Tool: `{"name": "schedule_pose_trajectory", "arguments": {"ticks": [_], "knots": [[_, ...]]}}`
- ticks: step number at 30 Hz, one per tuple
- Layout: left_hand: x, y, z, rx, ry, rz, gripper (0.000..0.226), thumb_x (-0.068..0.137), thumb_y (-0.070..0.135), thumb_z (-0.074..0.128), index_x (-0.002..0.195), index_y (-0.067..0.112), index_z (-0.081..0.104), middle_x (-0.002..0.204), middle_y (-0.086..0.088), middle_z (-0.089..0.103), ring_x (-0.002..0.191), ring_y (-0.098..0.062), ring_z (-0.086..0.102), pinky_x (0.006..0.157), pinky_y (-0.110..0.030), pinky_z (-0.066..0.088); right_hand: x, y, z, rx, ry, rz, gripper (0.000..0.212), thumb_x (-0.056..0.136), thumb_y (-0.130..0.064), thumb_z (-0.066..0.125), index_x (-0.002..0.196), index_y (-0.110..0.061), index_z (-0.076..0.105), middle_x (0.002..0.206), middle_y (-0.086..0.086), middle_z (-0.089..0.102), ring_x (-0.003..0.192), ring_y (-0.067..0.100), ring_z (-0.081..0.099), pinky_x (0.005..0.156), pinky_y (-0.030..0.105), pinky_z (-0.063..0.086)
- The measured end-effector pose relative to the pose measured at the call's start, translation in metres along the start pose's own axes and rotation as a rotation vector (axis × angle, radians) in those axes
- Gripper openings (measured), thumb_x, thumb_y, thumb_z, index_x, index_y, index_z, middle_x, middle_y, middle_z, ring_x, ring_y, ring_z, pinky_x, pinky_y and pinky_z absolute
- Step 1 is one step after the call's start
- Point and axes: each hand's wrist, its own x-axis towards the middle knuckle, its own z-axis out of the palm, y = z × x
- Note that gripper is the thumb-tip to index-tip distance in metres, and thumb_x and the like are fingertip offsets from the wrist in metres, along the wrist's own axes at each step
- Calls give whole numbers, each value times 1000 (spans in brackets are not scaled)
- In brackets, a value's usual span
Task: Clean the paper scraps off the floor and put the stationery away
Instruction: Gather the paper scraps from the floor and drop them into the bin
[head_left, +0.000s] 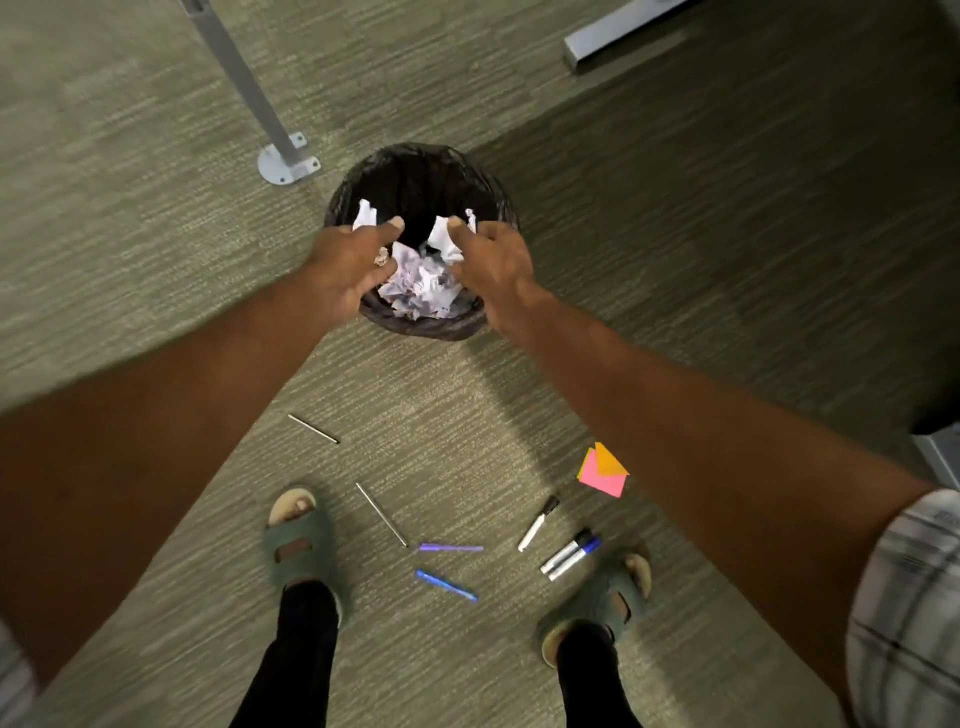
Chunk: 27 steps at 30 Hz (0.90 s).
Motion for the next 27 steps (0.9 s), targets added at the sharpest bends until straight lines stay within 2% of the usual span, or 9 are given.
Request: {"name": "schedule_pose_trajectory", "arguments": {"ticks": [3, 6, 10, 13, 15, 17, 20, 23, 27], "knots": [[-1, 8, -6, 12, 31, -23, 47, 92, 28, 72, 131, 6, 58, 143, -8, 56, 116, -18, 61, 99, -35, 57, -8, -8, -3, -38, -43, -15, 47, 97, -36, 58, 137, -12, 50, 133, 10, 58, 118, 33, 63, 107, 48, 49], [-6, 12, -10, 32, 17, -45, 53, 96, 39, 64, 136, 6, 55, 143, -12, 55, 117, -26, 63, 99, -36, 56, -14, -10, -11, -152, -31, -100, 18, 100, -29, 53, 110, -16, 61, 109, 7, 60, 110, 30, 64, 105, 51, 49], [-19, 8, -5, 48, -21, -25, 58, 103, 40, 51, 146, 3, 44, 151, -16, 47, 135, -32, 51, 108, -38, 50, -30, -8, -20, -312, 12, -179, 35, 102, -24, 47, 128, -7, 62, 128, 14, 65, 124, 32, 59, 108, 47, 46], [-31, -3, -1, 197, 32, 96, 32, 106, 41, 42, 102, 16, 62, 105, -4, 63, 97, -19, 58, 83, -32, 48, -43, 2, -31, -407, -37, -254, 41, 104, -27, 45, 142, -11, 51, 142, 11, 57, 132, 26, 53, 112, 39, 43], [-43, -12, -4, 490, 39, 271, 38, 107, 40, 36, 83, 18, 56, 84, 0, 57, 82, -16, 50, 77, -30, 38, -47, 12, -41, -487, -59, -318, 41, 104, -19, 44, 145, -15, 48, 143, 9, 56, 121, 21, 59, 99, 27, 52], [-50, -22, -8, 653, -40, 377, 43, 108, 40, 32, 119, 12, 63, 113, -9, 67, 105, -20, 58, 95, -33, 43, -50, 17, -48, -512, -103, -337, 47, 101, -5, 45, 145, -21, 47, 143, 7, 55, 107, 13, 59, 84, 17, 52], [-57, -23, -9, 695, -79, 409, 54, 108, 41, 31, 153, 12, 39, 156, -11, 44, 144, -26, 41, 120, -40, 31, -50, 12, -51, -449, -152, -352, 59, 92, 12, 46, 142, -21, 50, 142, 8, 55, 115, 18, 63, 95, 26, 56], [-57, -17, -10, 657, -70, 432, 52, 109, 39, 32, 151, 11, 41, 151, -9, 49, 137, -23, 46, 114, -32, 34, -46, -3, -46, -390, -114, -427, 54, 91, 14, 46, 137, -12, 57, 140, 9, 59, 129, 22, 57, 108, 31, 49], [-53, -15, -12, 639, -80, 424, 49, 109, 38, 32, 143, 9, 50, 123, -1, 55, 113, -13, 47, 98, -29, 36, -39, -21, -37, -215, -78, -390, 55, 84, 27, 43, 126, -3, 63, 131, 8, 65, 121, 18, 64, 103, 28, 53]]}}
